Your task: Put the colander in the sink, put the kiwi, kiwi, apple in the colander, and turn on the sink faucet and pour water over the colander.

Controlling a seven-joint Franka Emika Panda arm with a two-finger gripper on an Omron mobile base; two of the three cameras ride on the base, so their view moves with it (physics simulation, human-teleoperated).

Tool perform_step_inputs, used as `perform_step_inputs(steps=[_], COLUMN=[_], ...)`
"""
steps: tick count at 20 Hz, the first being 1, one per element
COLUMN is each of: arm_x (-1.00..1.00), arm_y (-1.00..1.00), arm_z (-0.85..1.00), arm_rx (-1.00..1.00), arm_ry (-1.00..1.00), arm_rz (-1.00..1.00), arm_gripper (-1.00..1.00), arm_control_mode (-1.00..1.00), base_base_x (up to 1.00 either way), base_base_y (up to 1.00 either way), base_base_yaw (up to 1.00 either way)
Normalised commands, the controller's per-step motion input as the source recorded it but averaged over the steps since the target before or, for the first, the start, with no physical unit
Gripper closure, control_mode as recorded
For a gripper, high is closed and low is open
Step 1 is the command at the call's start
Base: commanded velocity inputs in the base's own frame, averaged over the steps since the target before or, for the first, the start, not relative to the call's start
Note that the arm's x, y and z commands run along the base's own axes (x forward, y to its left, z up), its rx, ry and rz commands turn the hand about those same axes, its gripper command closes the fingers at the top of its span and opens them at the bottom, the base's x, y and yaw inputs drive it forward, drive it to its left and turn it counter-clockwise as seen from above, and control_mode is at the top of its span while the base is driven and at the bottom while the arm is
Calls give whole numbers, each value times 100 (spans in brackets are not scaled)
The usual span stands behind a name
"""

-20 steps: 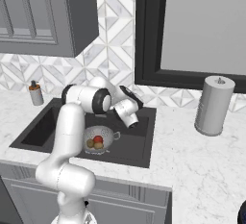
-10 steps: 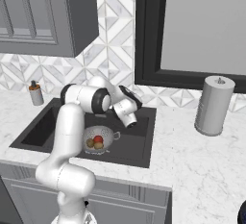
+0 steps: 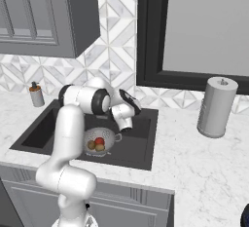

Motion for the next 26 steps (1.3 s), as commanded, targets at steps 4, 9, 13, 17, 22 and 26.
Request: perform_step_inputs(steps=[4, 9, 13, 17, 22, 26], arm_x=[71, 70, 49, -51, -100, -100], arm_y=[-100, -100, -100, -60, -27, -5], arm_z=[0, 0, 1, 84, 94, 46], arm_rx=[14, 16, 20, 27, 17, 4], arm_ry=[18, 20, 17, -5, -22, -23], arm_rz=[-16, -10, -3, 0, 0, 0], arm_gripper=[100, 100, 100, 100, 100, 100], arm_control_mode=[-100, -100, -100, -100, -100, -100], base_base_x=[0, 0, 0, 0, 0, 0], base_base_y=[0, 0, 0, 0, 0, 0], base_base_yaw=[0, 0, 0, 0, 0, 0])
